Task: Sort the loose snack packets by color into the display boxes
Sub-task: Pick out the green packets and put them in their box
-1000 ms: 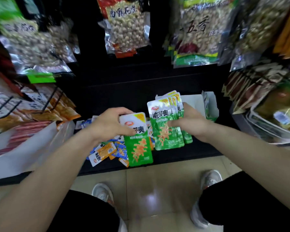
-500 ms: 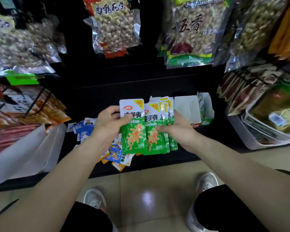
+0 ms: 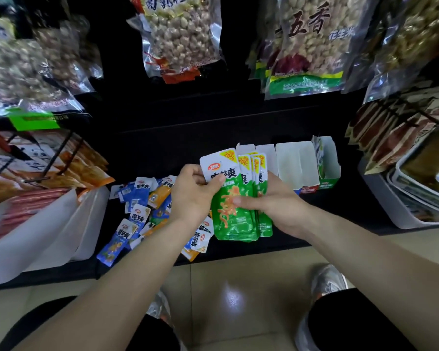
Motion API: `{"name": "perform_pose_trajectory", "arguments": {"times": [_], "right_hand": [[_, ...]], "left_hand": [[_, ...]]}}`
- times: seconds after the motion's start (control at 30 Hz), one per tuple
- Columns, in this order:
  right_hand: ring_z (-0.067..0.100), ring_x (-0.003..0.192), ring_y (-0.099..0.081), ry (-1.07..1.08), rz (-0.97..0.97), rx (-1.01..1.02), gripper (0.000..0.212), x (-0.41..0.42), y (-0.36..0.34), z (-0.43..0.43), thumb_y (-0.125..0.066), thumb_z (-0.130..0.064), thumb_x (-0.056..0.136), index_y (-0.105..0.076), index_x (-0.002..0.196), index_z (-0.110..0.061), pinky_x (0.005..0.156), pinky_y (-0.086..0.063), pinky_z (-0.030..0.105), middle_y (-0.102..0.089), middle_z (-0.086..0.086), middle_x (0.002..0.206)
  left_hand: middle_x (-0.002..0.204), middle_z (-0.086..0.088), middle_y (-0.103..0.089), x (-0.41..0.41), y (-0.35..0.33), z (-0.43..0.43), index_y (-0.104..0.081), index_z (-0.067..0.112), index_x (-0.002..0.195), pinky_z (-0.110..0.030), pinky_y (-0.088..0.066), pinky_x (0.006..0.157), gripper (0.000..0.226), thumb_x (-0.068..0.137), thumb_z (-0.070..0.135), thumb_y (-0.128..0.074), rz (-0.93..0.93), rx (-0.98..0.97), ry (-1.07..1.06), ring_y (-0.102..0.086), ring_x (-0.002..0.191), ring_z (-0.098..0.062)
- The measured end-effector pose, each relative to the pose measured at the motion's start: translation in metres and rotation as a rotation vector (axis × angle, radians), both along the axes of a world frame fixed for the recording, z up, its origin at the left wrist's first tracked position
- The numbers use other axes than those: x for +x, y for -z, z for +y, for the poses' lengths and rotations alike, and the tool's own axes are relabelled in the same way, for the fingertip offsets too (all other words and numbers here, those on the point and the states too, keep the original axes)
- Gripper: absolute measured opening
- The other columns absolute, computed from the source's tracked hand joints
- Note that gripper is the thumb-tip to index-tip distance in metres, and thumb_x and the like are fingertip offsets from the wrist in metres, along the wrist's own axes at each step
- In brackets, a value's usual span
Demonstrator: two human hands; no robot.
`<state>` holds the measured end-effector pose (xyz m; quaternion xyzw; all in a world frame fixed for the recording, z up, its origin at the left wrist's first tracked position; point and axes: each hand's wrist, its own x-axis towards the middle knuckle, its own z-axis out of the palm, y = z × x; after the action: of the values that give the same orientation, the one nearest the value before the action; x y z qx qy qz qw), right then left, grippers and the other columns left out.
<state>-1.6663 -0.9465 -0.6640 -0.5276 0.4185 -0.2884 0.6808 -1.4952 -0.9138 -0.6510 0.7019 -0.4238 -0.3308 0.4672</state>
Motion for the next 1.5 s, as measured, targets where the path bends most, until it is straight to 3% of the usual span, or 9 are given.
{"name": "perform_pose_trajectory", "arguments": {"times": [0.2, 0.33, 0.57, 0.8, 1.0, 1.1, 1.2, 1.4, 1.5], "right_hand": [[0.028, 0.11, -0.069, 0.075, -0.055, 0.084, 0.063, 0.001, 0.0, -0.003, -0.08, -0.004, 0.077, -0.048, 0.132, -0.009, 0.093, -0.056, 0.047, -0.071, 0.011, 0.118], [0.022, 0.086, -0.073, 0.187, -0.112, 0.15, 0.049, 0.009, -0.01, -0.002, -0.066, 0.007, 0.087, -0.042, 0.128, -0.005, 0.07, -0.061, 0.038, -0.067, 0.018, 0.114], [0.019, 0.117, -0.063, -0.032, 0.174, 0.007, 0.054, 0.018, -0.02, 0.0, -0.068, -0.062, 0.077, -0.057, 0.124, -0.038, 0.1, -0.052, 0.044, -0.057, 0.0, 0.133], [0.019, 0.095, -0.074, 0.111, 0.101, -0.095, 0.016, 0.011, -0.019, -0.005, -0.063, -0.024, 0.099, -0.07, 0.112, -0.017, 0.091, -0.058, 0.042, -0.076, 0.001, 0.102], [0.024, 0.092, -0.073, 0.299, 0.026, -0.091, 0.013, 0.007, -0.015, -0.01, -0.063, -0.013, 0.098, -0.064, 0.111, -0.015, 0.08, -0.059, 0.038, -0.074, 0.006, 0.1], [0.036, 0.103, -0.068, 0.299, -0.066, 0.007, 0.024, 0.008, -0.011, -0.008, -0.069, -0.009, 0.092, -0.06, 0.114, -0.007, 0.097, -0.053, 0.053, -0.069, 0.018, 0.107], [0.027, 0.099, -0.071, 0.264, -0.102, 0.041, 0.036, 0.003, -0.011, -0.006, -0.076, -0.006, 0.085, -0.059, 0.117, -0.007, 0.088, -0.057, 0.041, -0.073, 0.01, 0.104], [0.029, 0.1, -0.071, 0.315, -0.082, 0.06, 0.031, -0.014, -0.016, -0.019, -0.077, -0.005, 0.083, -0.067, 0.112, -0.007, 0.095, -0.054, 0.047, -0.076, 0.008, 0.103], [0.032, 0.105, -0.07, 0.317, -0.108, 0.09, 0.034, -0.02, -0.014, -0.021, -0.075, -0.003, 0.085, -0.065, 0.117, -0.007, 0.097, -0.054, 0.053, -0.074, 0.012, 0.109]], "left_hand": [[0.118, -0.002, -0.072, -0.008, 0.006, 0.004, -0.062, 0.025, 0.127, -0.054, -0.053, 0.097, 0.08, 0.07, 0.081, -0.06, 0.511, 0.336, 0.111, -0.07, 0.107, -0.026], [0.113, -0.01, -0.074, -0.023, 0.006, 0.007, -0.067, 0.019, 0.121, -0.055, -0.052, 0.098, 0.061, 0.087, 0.068, -0.052, 0.654, 0.326, 0.108, -0.071, 0.106, -0.031], [0.141, 0.004, -0.055, -0.027, 0.001, 0.006, -0.04, 0.023, 0.149, -0.041, -0.04, 0.111, 0.07, 0.092, 0.06, -0.055, 0.404, 0.214, 0.035, -0.053, 0.131, -0.019], [0.123, -0.015, -0.07, -0.014, -0.006, 0.005, -0.064, 0.015, 0.129, -0.054, -0.051, 0.099, 0.044, 0.096, 0.042, -0.053, 0.838, 0.226, 0.187, -0.067, 0.113, -0.033], [0.118, -0.012, -0.072, -0.008, -0.003, -0.003, -0.054, 0.014, 0.13, -0.059, -0.055, 0.091, 0.047, 0.087, 0.014, -0.073, 0.664, 0.138, 0.137, -0.071, 0.104, -0.031], [0.106, 0.0, -0.076, -0.01, -0.002, -0.005, -0.058, 0.017, 0.123, -0.043, -0.06, 0.086, 0.05, 0.08, 0.017, -0.082, 0.557, 0.062, 0.076, -0.074, 0.091, -0.015], [0.091, 0.018, -0.069, -0.014, -0.001, -0.007, -0.056, 0.031, 0.108, -0.02, -0.052, 0.069, 0.04, 0.08, 0.022, -0.082, 0.522, 0.064, 0.082, -0.064, 0.077, 0.006], [0.123, -0.019, -0.068, -0.017, -0.014, -0.013, -0.058, 0.009, 0.127, -0.059, -0.055, 0.09, 0.06, 0.07, 0.019, -0.072, 0.706, 0.164, 0.126, -0.069, 0.106, -0.038], [0.114, -0.004, -0.073, -0.019, -0.008, -0.016, -0.059, 0.019, 0.122, -0.053, -0.052, 0.098, 0.053, 0.075, 0.017, -0.083, 0.476, 0.075, 0.091, -0.069, 0.107, -0.025]]}}
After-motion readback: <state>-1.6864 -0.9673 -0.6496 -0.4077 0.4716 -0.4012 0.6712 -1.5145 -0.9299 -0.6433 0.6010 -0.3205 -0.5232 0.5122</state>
